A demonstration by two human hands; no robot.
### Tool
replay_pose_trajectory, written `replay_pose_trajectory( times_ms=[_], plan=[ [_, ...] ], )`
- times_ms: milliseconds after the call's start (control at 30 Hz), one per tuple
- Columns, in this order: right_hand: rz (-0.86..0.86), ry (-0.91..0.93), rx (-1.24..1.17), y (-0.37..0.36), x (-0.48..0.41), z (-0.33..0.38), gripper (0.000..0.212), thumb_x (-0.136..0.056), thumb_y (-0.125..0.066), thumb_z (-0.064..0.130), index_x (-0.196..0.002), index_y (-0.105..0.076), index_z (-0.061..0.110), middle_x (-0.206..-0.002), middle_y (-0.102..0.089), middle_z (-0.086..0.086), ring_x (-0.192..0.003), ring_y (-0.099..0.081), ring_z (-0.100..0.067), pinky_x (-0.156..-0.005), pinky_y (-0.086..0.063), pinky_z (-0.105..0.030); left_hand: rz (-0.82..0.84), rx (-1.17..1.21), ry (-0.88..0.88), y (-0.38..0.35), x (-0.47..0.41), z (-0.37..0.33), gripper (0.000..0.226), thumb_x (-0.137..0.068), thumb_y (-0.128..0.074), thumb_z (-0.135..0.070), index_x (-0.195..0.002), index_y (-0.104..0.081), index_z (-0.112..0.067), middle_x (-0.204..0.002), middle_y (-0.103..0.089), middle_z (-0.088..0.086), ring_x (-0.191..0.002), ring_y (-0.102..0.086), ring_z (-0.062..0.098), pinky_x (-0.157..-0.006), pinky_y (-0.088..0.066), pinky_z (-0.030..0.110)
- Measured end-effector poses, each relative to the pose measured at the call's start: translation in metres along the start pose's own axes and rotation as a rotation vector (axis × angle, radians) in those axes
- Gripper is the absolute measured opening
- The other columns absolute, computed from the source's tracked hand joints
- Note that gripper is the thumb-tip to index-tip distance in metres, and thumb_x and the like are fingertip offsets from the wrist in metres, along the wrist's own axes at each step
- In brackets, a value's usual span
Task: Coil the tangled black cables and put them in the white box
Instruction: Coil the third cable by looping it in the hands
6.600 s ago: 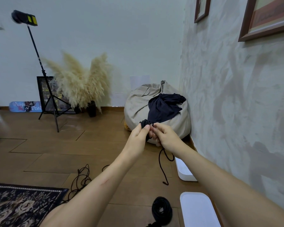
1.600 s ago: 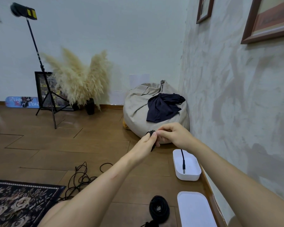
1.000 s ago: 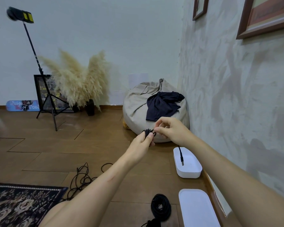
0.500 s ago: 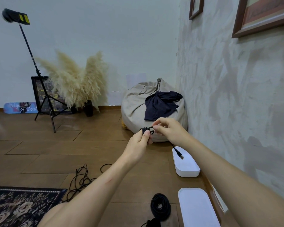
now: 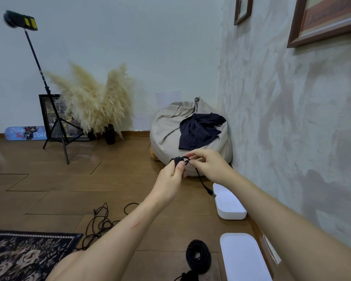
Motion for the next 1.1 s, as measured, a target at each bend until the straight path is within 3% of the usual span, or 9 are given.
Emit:
replay_pose_trajectory(
  times_ms=[133,233,300,400,533,733,900,1033,1100],
  plan=[
    [0.072,0.047,0.036,-0.004,0.000,0.002,0.031,-0.101,-0.057,0.016,-0.122,-0.070,0.035,-0.112,-0.072,0.018,-0.108,-0.066,-0.002,-0.101,-0.050,-0.028,0.028,-0.003,-0.004,0.003,0.000,-0.001,0.032,-0.111,-0.038,-0.035,-0.092,-0.060,-0.020,-0.085,-0.063,-0.006,-0.092,-0.063,0.022,-0.087,-0.050,0.041],
    [0.115,0.060,-0.010,-0.007,0.000,0.002,0.039,-0.103,-0.052,0.006,-0.135,-0.066,0.023,-0.122,-0.072,0.004,-0.117,-0.065,-0.007,-0.101,-0.050,-0.020,0.066,-0.032,-0.033,0.001,0.003,-0.007,0.032,-0.111,-0.039,-0.033,-0.090,-0.058,-0.018,-0.084,-0.061,-0.008,-0.079,-0.055,0.005,-0.076,-0.043,0.025],
    [0.167,0.016,-0.120,-0.011,0.001,0.000,0.043,-0.105,-0.046,0.000,-0.140,-0.061,0.020,-0.124,-0.071,-0.003,-0.116,-0.066,-0.011,-0.103,-0.052,-0.025,0.080,-0.045,-0.051,0.001,0.006,-0.010,0.032,-0.111,-0.039,-0.031,-0.086,-0.056,-0.019,-0.081,-0.059,-0.010,-0.072,-0.050,-0.001,-0.069,-0.039,0.019],
    [0.247,-0.001,-0.201,-0.014,0.001,-0.001,0.050,-0.104,-0.043,-0.005,-0.143,-0.057,0.022,-0.124,-0.070,-0.006,-0.113,-0.068,-0.015,-0.107,-0.052,-0.037,0.109,-0.034,-0.066,0.002,0.009,-0.011,0.033,-0.111,-0.039,-0.032,-0.086,-0.056,-0.018,-0.081,-0.059,-0.011,-0.074,-0.051,0.002,-0.069,-0.039,0.021],
    [0.337,0.064,-0.142,-0.009,0.005,0.011,0.055,-0.103,-0.048,-0.005,-0.147,-0.052,0.028,-0.117,-0.074,-0.004,-0.110,-0.067,-0.003,-0.108,-0.048,-0.029,0.121,-0.021,-0.126,0.008,0.012,-0.013,0.039,-0.107,-0.041,-0.040,-0.082,-0.057,-0.016,-0.077,-0.061,-0.010,-0.074,-0.053,0.006,-0.070,-0.040,0.026],
    [0.448,0.109,-0.159,-0.010,0.014,0.023,0.057,-0.099,-0.058,-0.004,-0.149,-0.052,0.022,-0.103,-0.077,-0.008,-0.110,-0.071,-0.013,-0.108,-0.048,-0.030,0.120,-0.068,-0.195,0.013,0.016,-0.016,0.045,-0.099,-0.040,-0.044,-0.070,-0.056,-0.013,-0.074,-0.065,0.006,-0.075,-0.059,0.027,-0.073,-0.046,0.049],
    [0.403,0.126,-0.159,-0.007,0.016,0.029,0.045,-0.096,-0.061,-0.003,-0.137,-0.060,0.015,-0.107,-0.077,-0.010,-0.110,-0.071,-0.015,-0.106,-0.050,-0.031,0.107,-0.092,-0.224,0.018,0.014,-0.021,0.045,-0.098,-0.040,-0.043,-0.065,-0.054,-0.016,-0.073,-0.064,0.009,-0.072,-0.058,0.029,-0.071,-0.045,0.053],
    [0.343,0.117,-0.060,-0.008,0.012,0.026,0.037,-0.099,-0.058,0.001,-0.131,-0.061,0.019,-0.102,-0.077,-0.002,-0.104,-0.070,-0.008,-0.093,-0.052,-0.021,0.099,-0.073,-0.214,0.021,0.011,-0.023,0.043,-0.101,-0.041,-0.039,-0.068,-0.056,-0.015,-0.073,-0.066,0.005,-0.074,-0.061,0.028,-0.073,-0.047,0.053],
    [0.304,0.094,0.006,-0.010,0.006,0.022,0.038,-0.099,-0.059,0.008,-0.131,-0.062,0.027,-0.102,-0.077,0.006,-0.106,-0.069,-0.007,-0.095,-0.056,-0.032,0.101,-0.058,-0.187,0.022,0.008,-0.021,0.042,-0.102,-0.042,-0.038,-0.071,-0.060,-0.015,-0.074,-0.068,0.004,-0.076,-0.063,0.026,-0.076,-0.050,0.053]
  ],
)
Point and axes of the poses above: each hand's wrist, its own x-axis away from the middle knuckle, its own y-axis out of the back of the hand, z = x × y, the point moved 5 cm from there along -x, towards the middle knuckle
